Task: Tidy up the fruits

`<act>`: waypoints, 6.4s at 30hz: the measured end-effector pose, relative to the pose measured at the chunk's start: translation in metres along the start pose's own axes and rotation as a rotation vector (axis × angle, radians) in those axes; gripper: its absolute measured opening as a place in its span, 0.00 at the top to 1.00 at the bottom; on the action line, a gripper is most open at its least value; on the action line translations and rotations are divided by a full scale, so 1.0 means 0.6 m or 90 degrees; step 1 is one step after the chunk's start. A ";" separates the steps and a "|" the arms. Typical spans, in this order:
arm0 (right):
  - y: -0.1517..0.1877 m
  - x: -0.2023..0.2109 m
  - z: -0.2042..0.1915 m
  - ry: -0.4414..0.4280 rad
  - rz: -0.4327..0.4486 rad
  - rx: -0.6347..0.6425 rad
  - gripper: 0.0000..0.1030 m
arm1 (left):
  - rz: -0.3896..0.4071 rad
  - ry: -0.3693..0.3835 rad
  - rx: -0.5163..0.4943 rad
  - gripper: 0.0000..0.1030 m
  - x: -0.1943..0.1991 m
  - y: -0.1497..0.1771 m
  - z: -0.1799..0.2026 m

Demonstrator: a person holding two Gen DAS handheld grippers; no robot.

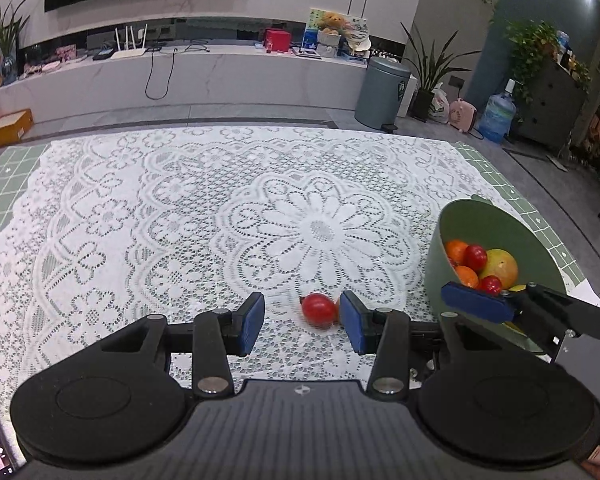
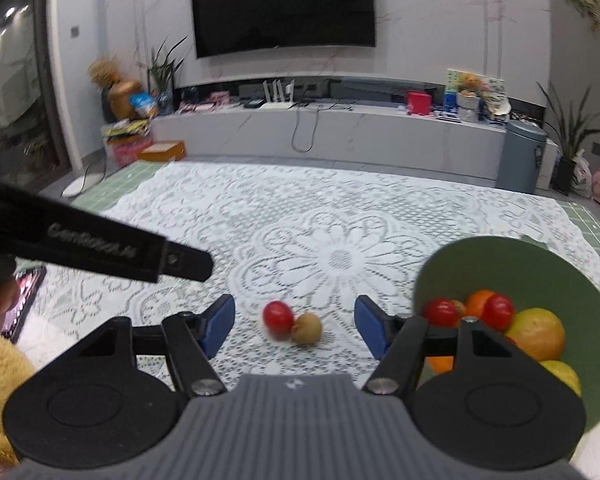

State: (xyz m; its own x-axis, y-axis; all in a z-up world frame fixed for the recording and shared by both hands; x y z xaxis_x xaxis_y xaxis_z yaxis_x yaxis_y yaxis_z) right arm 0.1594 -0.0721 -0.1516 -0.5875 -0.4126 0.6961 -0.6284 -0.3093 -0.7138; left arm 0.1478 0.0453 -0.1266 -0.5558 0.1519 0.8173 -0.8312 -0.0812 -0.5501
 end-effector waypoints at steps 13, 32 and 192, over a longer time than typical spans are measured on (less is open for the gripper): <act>0.009 -0.089 -0.013 0.039 -0.100 0.061 0.60 | -0.060 0.062 0.034 0.54 -0.068 0.008 -0.022; 0.021 -0.167 0.010 0.061 -0.137 0.109 0.70 | -0.114 0.118 0.039 0.64 -0.166 0.004 -0.003; -0.053 0.224 0.256 0.029 0.097 -0.302 0.13 | 0.127 -0.035 -0.154 0.14 0.119 -0.093 0.202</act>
State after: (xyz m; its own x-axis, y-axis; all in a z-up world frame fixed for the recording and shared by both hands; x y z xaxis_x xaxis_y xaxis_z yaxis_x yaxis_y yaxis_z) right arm 0.1791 -0.2494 -0.0473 -0.7055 -0.3817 0.5972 -0.6905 0.1799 -0.7007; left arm 0.1525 -0.0586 -0.0166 -0.7127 0.1028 0.6939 -0.6814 0.1337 -0.7196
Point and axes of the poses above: each gripper's, at about its wrist camera, not at the fingertips, and x roughly against the way its jaws point, z to its right, y to its underside, the point moved 9 cm from there along -x, roughly the way its jaws point, and after that the axes turned 10 degrees about -z, right-handed, at the moved point
